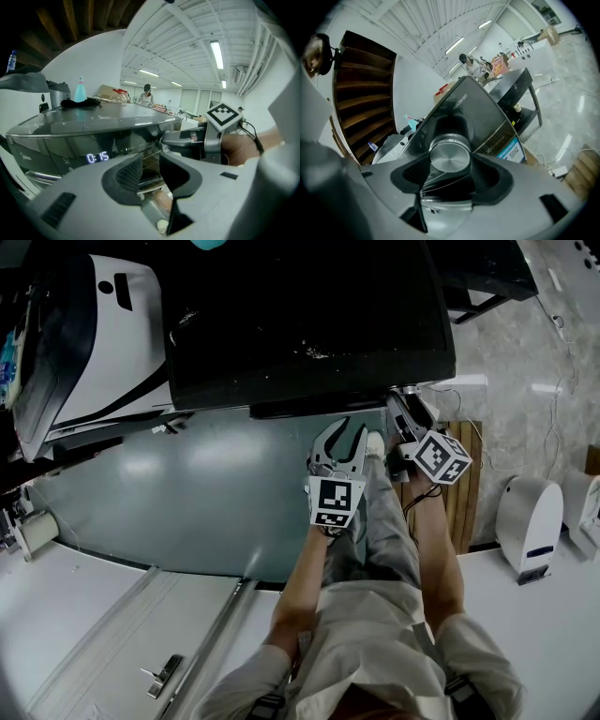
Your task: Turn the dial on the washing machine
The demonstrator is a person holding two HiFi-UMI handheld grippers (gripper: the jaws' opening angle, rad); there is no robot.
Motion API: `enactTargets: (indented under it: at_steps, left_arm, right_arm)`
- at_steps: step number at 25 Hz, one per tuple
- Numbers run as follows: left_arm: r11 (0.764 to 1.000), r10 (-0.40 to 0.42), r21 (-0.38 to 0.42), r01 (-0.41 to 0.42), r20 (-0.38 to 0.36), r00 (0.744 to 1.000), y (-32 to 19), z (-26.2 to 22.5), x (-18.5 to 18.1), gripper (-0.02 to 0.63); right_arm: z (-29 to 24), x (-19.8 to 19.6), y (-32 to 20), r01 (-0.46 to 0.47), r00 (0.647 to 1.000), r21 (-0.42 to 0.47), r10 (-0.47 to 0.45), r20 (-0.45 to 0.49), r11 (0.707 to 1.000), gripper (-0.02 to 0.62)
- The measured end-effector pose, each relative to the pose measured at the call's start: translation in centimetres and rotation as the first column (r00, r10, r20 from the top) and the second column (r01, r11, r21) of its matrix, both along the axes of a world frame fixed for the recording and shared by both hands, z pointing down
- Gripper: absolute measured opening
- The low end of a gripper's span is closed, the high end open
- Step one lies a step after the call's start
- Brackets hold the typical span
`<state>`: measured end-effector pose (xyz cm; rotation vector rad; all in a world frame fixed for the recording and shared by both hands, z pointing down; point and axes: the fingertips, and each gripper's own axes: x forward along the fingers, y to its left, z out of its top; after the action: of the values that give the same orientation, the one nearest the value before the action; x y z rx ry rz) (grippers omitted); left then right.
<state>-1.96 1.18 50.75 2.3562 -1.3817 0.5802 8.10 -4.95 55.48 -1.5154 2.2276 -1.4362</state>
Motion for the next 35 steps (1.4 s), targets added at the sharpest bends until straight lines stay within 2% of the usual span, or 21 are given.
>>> enactTargets:
  at_steps: [9,25,30,35]
  left_arm:
    - [1.000,0.003,-0.002,-0.003,-0.002,1.000,-0.01,0.19,0.14,0.120]
    - [1.000,0.008,-0.004,-0.008,-0.001,1.000,0.18,0.33,0.52,0.120]
    - [1.000,0.010,-0.002,-0.010,-0.001,1.000,0.11,0.34,0.63,0.120]
    - [1.000,0.010,-0.003,-0.010,-0.002,1.000,0.19,0.46,0.52,0.120]
  right_arm:
    - [0.05,0.09,0.02,-0.047,0.984,-0.039,0.053,0.168,0.998,0.272]
    - [0.53,0.51,0.17,-0.107,0.909,-0.108,0.141,0.393,0.988,0.272]
    - [-0.11,0.29,-0.17,-0.134,0.866,-0.124,0.177,0.467,0.983,0.272]
    - [0.14,0.36,-0.10,-0.170,0.805,-0.160,0.231,0.547,0.972,0.272]
